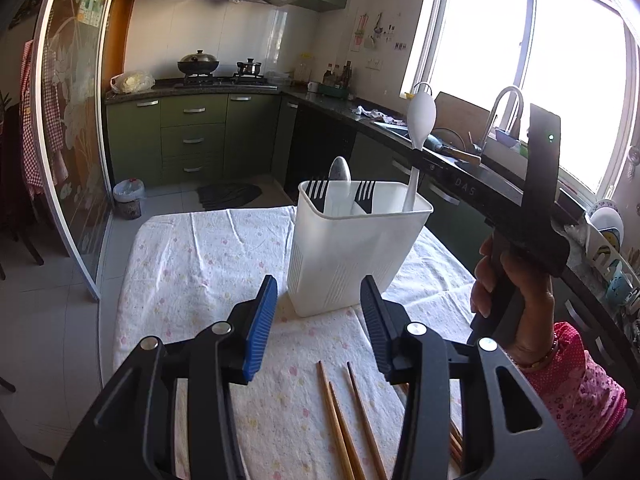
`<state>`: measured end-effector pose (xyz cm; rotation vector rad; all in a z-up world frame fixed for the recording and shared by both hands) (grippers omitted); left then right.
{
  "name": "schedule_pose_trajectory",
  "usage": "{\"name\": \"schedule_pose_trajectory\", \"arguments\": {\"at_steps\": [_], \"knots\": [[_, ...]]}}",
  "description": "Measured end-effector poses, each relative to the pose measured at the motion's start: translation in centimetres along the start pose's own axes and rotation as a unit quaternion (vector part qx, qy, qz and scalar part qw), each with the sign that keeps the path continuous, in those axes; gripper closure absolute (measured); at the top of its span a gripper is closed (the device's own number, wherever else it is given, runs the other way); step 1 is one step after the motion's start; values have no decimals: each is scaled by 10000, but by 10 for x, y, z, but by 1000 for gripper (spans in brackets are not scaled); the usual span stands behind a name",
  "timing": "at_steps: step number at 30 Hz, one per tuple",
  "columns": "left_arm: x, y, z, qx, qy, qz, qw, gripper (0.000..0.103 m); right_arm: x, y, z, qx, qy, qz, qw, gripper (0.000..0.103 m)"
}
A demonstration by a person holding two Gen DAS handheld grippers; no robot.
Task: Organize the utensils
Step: 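Carry both spoons over the white caddy and open both grippers to drop them, then grasp a single wooden chopstick with the left gripper while the right gripper approaches the chopsticks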
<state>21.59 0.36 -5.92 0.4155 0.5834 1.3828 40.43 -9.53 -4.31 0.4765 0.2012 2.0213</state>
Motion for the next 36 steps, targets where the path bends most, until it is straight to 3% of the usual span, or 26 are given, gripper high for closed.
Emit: {"name": "schedule_pose_trajectory", "arguments": {"at_steps": [2, 4, 5, 9, 12, 16, 20, 22, 29, 36], "knots": [[-2, -5, -7, 201, -1, 10, 9998, 62, 0, -2, -9, 95, 57, 59, 9999, 92], [-5, -12, -13, 449, -42, 40, 9990, 62, -2, 3, -15, 93, 97, 68, 9999, 62], [-7, -15, -18, 595, -89, 63, 9982, 62, -3, 10, -16, 75, 112, 57, 9999, 58], [-12, -27, -42, 1262, -387, 241, 9910, 53, -5, 44, -17, -73, 86, 102, 9999, 58], [-16, -39, -73, 2007, -651, 381, 9767, 53, -4, 78, -24, 58, 39, 125, 9999, 64], [-17, -57, -112, 2953, -766, 454, 9512, 53, -3, 104, -48, 739, 19, 123, 9972, 73], [-16, -72, -130, 3454, -765, 571, 9336, 59, -3, 113, -84, 1641, -56, 241, 9861, 83], [-12, -78, -134, 3640, -626, 635, 9271, 66, -2, 118, -98, 1882, -79, 284, 9817, 83], [-8, -83, -133, 3784, -498, 678, 9218, 67, -9, 129, -114, 2139, -255, 392, 9757, 83], [-16, -81, -136, 3909, -687, 745, 9148, 68, -11, 129, -117, 2297, -313, 433, 9718, 83]]}}
Point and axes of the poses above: each gripper's, at about its wrist camera, not at the fingertips, and y roughly against the way its jaws point, x to its left, z to its top, the point moved 8 cm from there along -y, roughly the way its jaws point, and after that the axes turned 4 degrees about z, right-handed, at the moved point
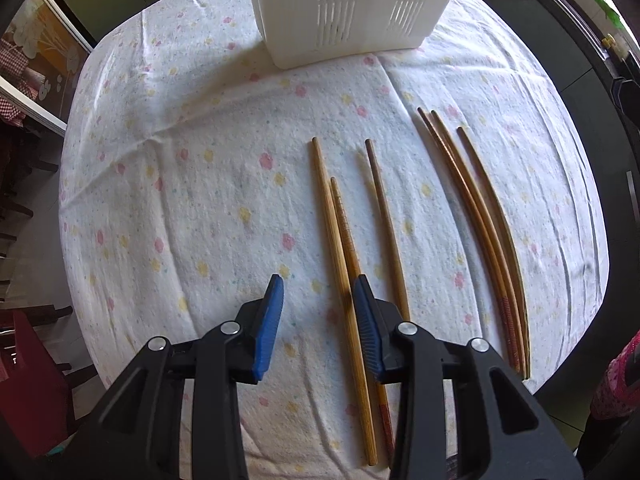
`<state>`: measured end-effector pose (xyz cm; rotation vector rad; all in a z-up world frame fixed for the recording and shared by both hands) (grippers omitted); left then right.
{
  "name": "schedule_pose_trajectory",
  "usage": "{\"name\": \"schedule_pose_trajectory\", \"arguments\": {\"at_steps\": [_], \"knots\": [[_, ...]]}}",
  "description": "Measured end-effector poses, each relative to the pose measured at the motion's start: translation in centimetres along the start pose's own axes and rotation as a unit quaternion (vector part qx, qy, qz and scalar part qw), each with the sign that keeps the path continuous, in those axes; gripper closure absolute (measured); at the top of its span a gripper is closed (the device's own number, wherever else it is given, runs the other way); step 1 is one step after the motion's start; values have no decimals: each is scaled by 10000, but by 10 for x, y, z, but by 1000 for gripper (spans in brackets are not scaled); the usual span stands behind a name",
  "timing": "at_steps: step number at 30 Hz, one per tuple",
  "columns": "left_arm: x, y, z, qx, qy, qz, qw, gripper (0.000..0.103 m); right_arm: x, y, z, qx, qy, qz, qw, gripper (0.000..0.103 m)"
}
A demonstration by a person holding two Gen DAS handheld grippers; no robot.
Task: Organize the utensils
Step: 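Grasp a single wooden chopstick with the left gripper while the right gripper approaches the chopsticks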
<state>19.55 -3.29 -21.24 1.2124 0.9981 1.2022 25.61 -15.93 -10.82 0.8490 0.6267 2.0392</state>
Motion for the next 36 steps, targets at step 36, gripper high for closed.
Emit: {"name": "schedule_pose_trajectory", "arguments": {"at_steps": [36], "knots": [[-7, 19, 5, 211, 136, -203, 9995, 96, -15, -99, -59, 3242, 82, -641, 9438, 90]]}}
Point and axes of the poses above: each gripper's, at about its wrist camera, not at the fingertips, and y roughly against the way its jaws point, x to its left, z to its top, the point moved 8 cm from there along -y, roughly the way its jaws point, and after that the axes turned 4 degrees about z, right-handed, at the moved point
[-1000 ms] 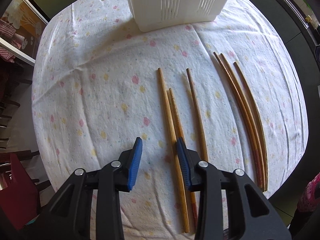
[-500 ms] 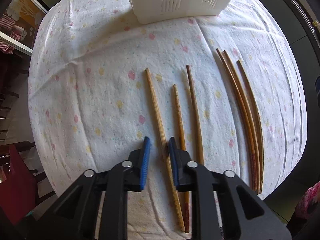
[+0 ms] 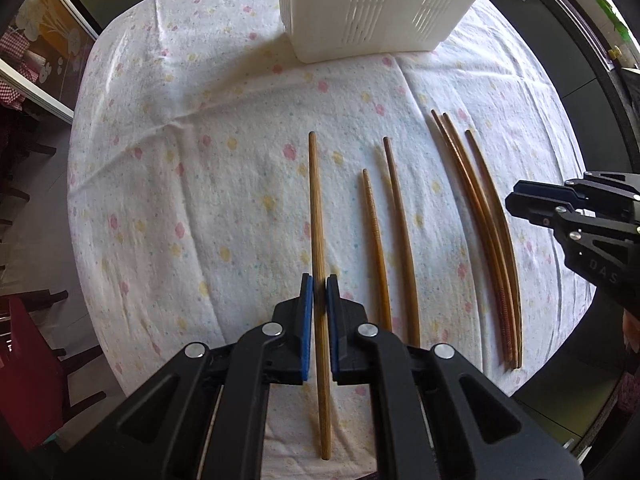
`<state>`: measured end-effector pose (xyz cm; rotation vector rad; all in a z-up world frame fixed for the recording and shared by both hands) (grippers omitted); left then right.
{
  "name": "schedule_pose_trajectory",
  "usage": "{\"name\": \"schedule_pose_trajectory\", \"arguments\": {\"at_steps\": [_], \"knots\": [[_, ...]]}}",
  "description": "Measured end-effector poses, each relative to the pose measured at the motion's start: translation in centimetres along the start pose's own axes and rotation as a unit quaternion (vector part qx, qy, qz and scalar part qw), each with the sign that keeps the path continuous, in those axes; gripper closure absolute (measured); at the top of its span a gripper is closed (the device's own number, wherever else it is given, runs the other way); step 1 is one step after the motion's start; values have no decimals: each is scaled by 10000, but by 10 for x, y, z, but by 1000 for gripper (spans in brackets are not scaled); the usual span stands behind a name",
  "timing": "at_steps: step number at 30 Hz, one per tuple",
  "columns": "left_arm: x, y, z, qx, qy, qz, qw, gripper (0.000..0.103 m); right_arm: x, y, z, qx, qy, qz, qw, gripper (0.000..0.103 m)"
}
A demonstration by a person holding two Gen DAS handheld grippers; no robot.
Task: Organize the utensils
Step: 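Grasp a single wooden chopstick with the left gripper while the right gripper approaches the chopsticks, then grasp a pair of wooden chopsticks with the right gripper while the left gripper holds its chopstick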
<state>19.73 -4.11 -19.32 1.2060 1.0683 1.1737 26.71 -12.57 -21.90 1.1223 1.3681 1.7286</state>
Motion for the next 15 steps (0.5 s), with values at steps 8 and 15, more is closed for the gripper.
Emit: {"name": "schedule_pose_trajectory", "arguments": {"at_steps": [8, 15], "knots": [[2, 9, -7, -140, -99, -112, 9998, 96, 4, -15, 11, 289, 38, -251, 9993, 90], [10, 12, -14, -191, -145, -180, 9996, 96, 29, -13, 20, 51, 268, -489, 9984, 90]]}}
Point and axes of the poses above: each gripper's, at about its wrist camera, not at the fingertips, and y roughly against the way its jaws point, x to its left, z to its top, the point moved 8 cm from there along -y, roughly the way its jaws point, and after that the axes turned 4 degrees about z, right-handed, at the moved point
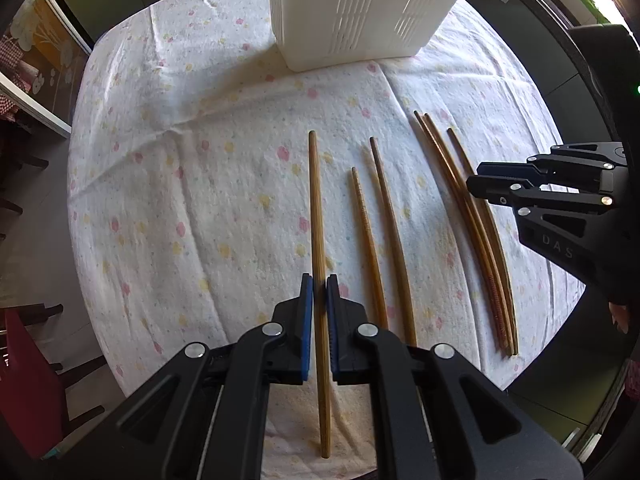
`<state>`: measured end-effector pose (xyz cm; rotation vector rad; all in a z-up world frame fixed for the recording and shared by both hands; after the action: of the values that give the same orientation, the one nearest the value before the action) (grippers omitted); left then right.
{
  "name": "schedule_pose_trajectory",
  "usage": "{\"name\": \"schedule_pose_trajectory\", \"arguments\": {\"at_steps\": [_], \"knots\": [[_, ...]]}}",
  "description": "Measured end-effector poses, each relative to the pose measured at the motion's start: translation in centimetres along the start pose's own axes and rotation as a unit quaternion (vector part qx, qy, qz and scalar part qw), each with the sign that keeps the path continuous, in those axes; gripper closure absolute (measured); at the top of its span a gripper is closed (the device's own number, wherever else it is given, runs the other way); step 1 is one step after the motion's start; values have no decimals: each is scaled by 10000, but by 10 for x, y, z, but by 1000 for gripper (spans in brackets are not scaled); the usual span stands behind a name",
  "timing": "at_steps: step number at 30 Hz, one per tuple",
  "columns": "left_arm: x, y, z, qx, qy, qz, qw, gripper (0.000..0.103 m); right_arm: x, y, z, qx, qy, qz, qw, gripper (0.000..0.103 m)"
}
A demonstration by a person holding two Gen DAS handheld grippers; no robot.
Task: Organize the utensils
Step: 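Grasp a pair of wooden chopsticks with the right gripper while the left gripper holds its chopstick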
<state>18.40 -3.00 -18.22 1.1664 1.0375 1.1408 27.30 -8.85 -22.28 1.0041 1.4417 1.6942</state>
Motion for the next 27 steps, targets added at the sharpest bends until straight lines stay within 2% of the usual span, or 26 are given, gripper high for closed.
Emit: {"name": "schedule_pose_trajectory", "arguments": {"at_steps": [6, 12, 17, 21, 23, 24, 27], "knots": [[1, -4, -2, -24, -17, -41, 10000, 96, 10, -10, 12, 64, -13, -93, 9999, 91], [3, -1, -3, -39, -22, -75, 10000, 96, -1, -10, 13, 101, -134, 16, 9999, 94], [1, -1, -4, -28, -36, -94, 9999, 96, -10, -12, 15, 199, -309, 261, 9990, 94], [-2, 1, -2, -75, -72, -85, 9999, 96, -11, -16, 25, 286, -320, 287, 9987, 91], [-3, 4, -1, -135, -82, -74, 9998, 96, -10, -18, 28, 290, -299, 246, 9988, 91], [-3, 5, 0, -177, -99, -56, 9998, 96, -11, -18, 27, 278, -274, 195, 9990, 95], [-4, 10, 0, -275, -119, -84, 9995, 96, -17, -13, 22, 133, -391, 321, 9986, 96]]}}
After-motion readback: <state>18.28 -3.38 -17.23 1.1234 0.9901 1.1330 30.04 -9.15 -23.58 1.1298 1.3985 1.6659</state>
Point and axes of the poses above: each gripper's, at about its wrist camera, not at the fingertips, and y roughly against the way its jaws point, x to its left, z to its top, the point moved 8 cm from there along -y, roughly the way its jaws point, and after that the axes turned 4 degrees about z, right-handed, at the moved point
